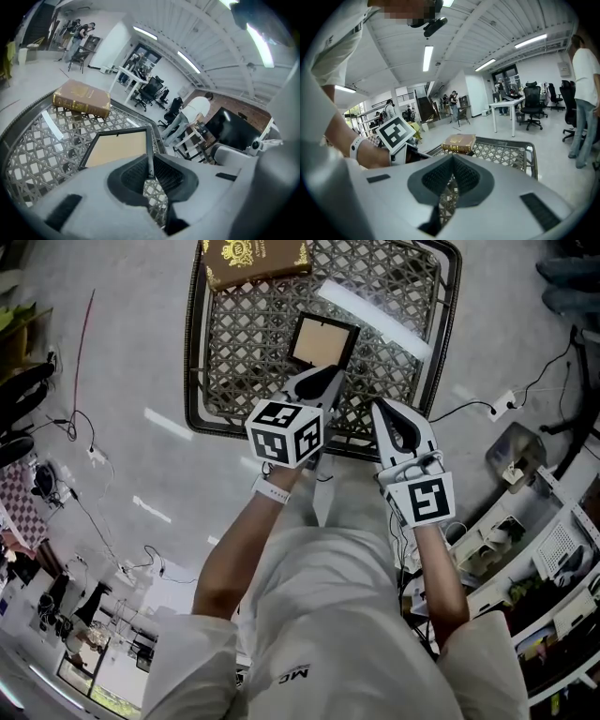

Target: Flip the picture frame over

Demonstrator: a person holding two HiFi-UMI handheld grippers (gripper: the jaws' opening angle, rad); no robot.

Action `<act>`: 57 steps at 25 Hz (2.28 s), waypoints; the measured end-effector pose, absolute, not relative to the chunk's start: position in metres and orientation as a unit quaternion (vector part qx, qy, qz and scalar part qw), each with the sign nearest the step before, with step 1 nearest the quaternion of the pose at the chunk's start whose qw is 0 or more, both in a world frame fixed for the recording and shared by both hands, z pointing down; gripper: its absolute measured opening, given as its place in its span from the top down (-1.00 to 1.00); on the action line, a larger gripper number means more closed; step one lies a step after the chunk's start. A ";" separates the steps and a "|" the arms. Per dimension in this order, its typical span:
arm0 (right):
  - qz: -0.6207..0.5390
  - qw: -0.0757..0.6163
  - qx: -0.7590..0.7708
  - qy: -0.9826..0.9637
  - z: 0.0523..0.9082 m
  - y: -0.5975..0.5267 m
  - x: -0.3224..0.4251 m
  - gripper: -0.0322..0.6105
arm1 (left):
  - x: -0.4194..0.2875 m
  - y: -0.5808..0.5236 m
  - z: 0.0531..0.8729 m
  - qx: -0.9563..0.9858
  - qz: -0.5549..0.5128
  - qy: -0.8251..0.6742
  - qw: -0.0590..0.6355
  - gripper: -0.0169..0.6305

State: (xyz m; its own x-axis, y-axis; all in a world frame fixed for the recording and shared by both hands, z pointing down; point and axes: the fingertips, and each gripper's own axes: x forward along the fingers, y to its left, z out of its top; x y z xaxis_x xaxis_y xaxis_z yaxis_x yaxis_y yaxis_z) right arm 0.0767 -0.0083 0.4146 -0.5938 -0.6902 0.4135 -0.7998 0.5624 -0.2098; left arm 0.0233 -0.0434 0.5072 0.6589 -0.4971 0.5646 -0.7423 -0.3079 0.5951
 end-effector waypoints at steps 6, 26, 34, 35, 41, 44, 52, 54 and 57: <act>0.189 0.148 0.426 -0.872 0.415 -0.006 0.074 0.85 | 0.021 -0.048 0.494 0.789 0.068 -0.376 0.481 0.78; 0.186 0.158 0.426 -0.871 0.419 -0.004 0.068 0.85 | 0.013 -0.054 0.474 0.745 -0.141 -0.272 0.592 0.78; 0.189 0.166 0.426 -0.869 0.423 -0.002 0.067 0.85 | 0.007 -0.060 0.478 0.692 -0.240 -0.216 0.645 0.78; 0.189 0.166 0.426 -0.869 0.423 -0.002 0.066 0.85 | 0.007 -0.060 0.478 0.688 -0.250 -0.206 0.649 0.78; 0.191 0.167 0.426 -0.868 0.425 -0.004 0.064 0.84 | 0.005 -0.063 0.488 0.667 -0.285 -0.178 0.665 0.78; 0.192 0.167 0.426 -0.868 0.426 -0.006 0.064 0.85 | 0.005 -0.065 0.489 0.666 -0.291 -0.174 0.664 0.78; 0.194 0.169 0.421 -0.870 0.429 -0.005 0.057 0.84 | -0.006 -0.063 0.491 0.670 -0.291 -0.175 0.661 0.78; 0.193 0.168 0.419 -0.871 0.429 -0.006 0.054 0.85 | -0.010 -0.063 0.491 0.673 -0.289 -0.179 0.657 0.78; 0.194 0.169 0.416 -0.872 0.430 -0.007 0.050 0.85 | -0.014 -0.063 0.492 0.684 -0.279 -0.186 0.648 0.78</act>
